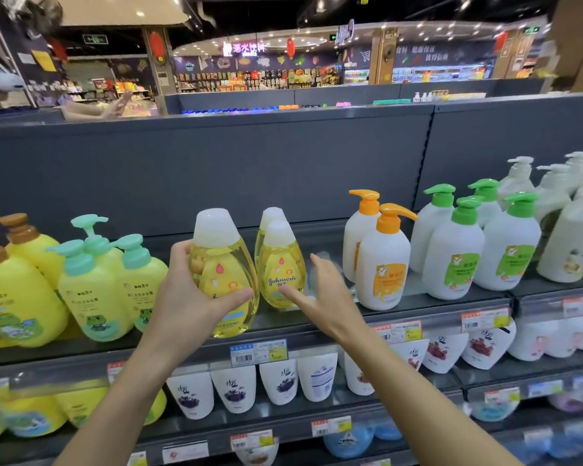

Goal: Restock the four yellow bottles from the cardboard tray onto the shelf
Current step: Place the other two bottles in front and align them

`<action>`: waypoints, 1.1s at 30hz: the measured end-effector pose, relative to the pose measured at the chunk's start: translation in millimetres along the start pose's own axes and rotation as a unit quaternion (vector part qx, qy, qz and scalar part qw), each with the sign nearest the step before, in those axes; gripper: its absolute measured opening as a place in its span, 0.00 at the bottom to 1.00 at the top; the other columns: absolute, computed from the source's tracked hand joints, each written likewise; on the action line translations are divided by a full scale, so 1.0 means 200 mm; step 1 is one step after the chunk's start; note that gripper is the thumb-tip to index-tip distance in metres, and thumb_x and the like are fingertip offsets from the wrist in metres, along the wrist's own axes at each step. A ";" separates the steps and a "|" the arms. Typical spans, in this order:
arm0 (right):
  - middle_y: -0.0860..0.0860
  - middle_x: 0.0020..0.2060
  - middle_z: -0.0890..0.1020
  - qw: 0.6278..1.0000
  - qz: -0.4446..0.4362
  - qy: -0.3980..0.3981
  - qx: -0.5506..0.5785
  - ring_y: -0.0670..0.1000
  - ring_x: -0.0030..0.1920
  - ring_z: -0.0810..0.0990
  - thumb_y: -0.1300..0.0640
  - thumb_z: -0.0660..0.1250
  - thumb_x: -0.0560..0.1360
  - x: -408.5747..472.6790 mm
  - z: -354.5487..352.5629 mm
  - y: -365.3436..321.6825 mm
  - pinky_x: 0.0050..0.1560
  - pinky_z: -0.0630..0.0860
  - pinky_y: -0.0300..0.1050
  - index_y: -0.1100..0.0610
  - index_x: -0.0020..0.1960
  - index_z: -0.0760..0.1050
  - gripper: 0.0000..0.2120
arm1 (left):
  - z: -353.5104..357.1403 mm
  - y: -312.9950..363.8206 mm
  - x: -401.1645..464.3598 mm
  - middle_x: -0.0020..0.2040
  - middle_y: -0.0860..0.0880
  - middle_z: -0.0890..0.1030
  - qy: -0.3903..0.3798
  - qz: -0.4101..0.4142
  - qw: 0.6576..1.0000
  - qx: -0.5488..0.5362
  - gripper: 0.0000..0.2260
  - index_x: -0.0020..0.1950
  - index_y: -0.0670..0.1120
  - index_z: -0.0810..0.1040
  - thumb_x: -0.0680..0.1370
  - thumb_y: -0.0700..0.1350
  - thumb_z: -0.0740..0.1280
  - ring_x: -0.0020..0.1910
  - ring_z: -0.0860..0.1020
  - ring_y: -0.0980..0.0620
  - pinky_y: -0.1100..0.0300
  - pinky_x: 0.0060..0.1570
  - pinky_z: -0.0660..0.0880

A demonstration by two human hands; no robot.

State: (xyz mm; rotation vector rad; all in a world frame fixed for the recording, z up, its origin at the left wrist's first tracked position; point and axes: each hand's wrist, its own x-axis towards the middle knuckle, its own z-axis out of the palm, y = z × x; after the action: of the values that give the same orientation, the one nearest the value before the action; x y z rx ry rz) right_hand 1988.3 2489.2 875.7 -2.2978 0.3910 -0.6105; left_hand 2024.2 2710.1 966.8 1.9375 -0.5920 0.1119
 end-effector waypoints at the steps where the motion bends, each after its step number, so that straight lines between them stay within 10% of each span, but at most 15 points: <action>1: 0.51 0.74 0.66 0.999 -0.015 -0.012 -0.046 0.49 0.73 0.62 0.32 0.66 0.71 -0.03 -0.01 0.02 0.70 0.63 0.45 0.58 0.76 0.58 0.44 | 0.01 -0.01 0.01 0.48 0.54 0.79 0.005 -0.001 1.000 0.002 0.33 0.60 0.55 0.65 0.64 0.43 0.81 0.43 0.79 0.61 0.64 0.40 0.72; 9: 0.58 0.76 0.64 0.944 -0.059 -0.077 -0.315 0.57 0.77 0.59 0.24 0.37 0.68 -0.17 0.01 0.19 0.76 0.57 0.51 0.62 0.76 0.61 0.52 | 0.07 -0.15 0.08 0.48 0.57 0.79 0.004 -0.024 0.999 0.031 0.32 0.59 0.53 0.65 0.64 0.43 0.81 0.47 0.79 0.60 0.59 0.43 0.74; 19: 0.58 0.62 0.80 0.939 -0.069 -0.041 -0.335 0.59 0.65 0.76 0.28 0.51 0.74 -0.17 0.05 0.23 0.63 0.74 0.52 0.63 0.62 0.76 0.41 | 0.16 -0.23 0.20 0.54 0.50 0.77 0.018 -0.040 0.998 0.046 0.32 0.60 0.52 0.63 0.66 0.44 0.80 0.52 0.78 0.48 0.51 0.50 0.76; 33: 0.61 0.62 0.80 0.938 -0.024 -0.068 -0.340 0.61 0.64 0.78 0.27 0.44 0.74 -0.17 0.07 0.23 0.62 0.76 0.54 0.64 0.63 0.77 0.46 | 0.24 -0.41 0.27 0.58 0.48 0.73 0.047 -0.033 0.998 0.037 0.35 0.61 0.52 0.57 0.66 0.45 0.79 0.53 0.76 0.51 0.68 0.41 0.70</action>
State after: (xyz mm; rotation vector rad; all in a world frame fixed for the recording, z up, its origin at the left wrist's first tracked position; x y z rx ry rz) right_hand 1962.1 2479.0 823.9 -2.9962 0.5422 -0.3631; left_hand 2099.2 2674.9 895.4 2.0086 -0.4672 0.1855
